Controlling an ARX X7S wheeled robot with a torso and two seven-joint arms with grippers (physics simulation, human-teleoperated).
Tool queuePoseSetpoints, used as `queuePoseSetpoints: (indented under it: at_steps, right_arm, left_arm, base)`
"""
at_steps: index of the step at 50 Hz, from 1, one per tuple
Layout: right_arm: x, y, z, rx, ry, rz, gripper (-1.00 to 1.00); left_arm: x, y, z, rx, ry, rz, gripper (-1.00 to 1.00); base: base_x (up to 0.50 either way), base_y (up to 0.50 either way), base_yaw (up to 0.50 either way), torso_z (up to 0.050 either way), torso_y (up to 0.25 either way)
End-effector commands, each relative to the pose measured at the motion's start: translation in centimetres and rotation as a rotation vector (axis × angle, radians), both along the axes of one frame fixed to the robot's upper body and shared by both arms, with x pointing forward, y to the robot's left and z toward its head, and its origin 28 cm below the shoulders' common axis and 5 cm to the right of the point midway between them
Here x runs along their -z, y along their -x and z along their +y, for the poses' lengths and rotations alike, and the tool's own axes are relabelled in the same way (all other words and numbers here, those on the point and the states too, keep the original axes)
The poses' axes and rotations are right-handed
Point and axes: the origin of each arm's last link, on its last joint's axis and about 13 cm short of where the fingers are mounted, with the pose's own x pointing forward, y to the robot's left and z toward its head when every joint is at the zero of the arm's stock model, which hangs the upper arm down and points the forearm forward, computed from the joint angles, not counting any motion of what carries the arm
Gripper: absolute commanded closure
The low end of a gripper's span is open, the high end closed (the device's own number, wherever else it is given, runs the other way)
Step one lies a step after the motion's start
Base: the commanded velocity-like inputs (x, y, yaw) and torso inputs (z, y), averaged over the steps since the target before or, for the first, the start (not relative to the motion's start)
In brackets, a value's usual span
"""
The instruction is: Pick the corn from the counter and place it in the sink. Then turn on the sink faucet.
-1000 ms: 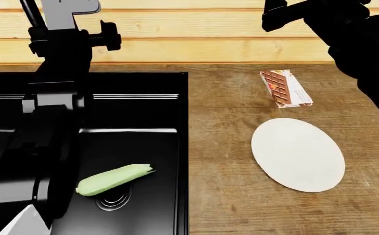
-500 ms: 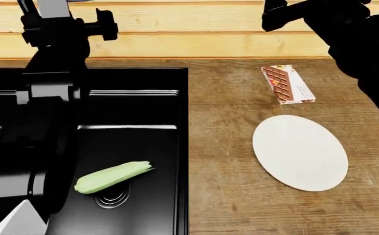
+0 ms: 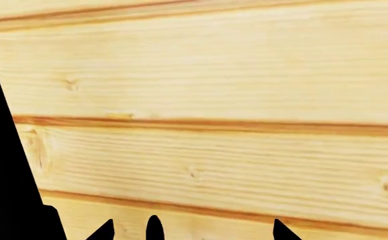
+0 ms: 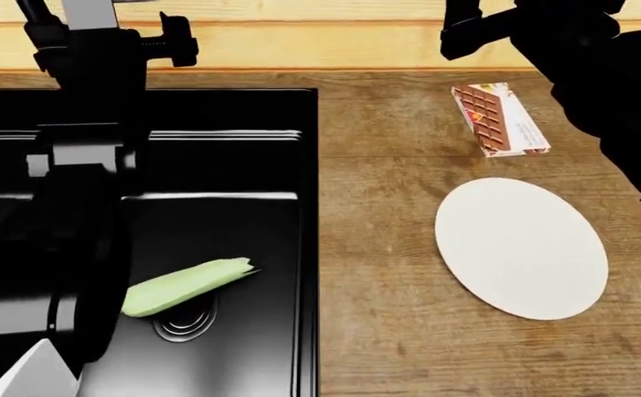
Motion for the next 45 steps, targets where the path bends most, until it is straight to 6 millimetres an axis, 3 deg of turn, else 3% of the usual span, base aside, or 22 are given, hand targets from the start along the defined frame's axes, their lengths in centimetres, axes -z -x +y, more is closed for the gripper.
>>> queuePoseSetpoints:
  at_steps: [1,10,36,45]
  right_arm:
    - [0.1,0.0,0.0,0.001,-0.001,0.001,-1.0]
    - [0.0,0.1,0.0,0.002,-0.002,0.0,-1.0]
    - [0.1,0.2,-0.1,0.006,-0.006,0.0,-1.0]
    - [0.1,0.2,-0.1,0.005,-0.007,0.002,-1.0]
  left_arm:
    - [0.5,0.0,-0.1,0.004,0.01,0.013,-1.0]
    - [0.5,-0.1,-0.5,0.046,0.014,0.005,-1.0]
    - [0.7,-0.3,-5.5,0.294,-0.012,0.004,-1.0]
    - [1.1,-0.3,-6.3,0.33,-0.018,0.01,-1.0]
  base:
    - [0.0,0.0,0.0,0.0,0.0]
    - [0.0,0.0,0.0,0.0,0.0]
    - [0.0,0.0,0.0,0.0,0.0]
    - [0.0,0.0,0.0,0.0,0.0]
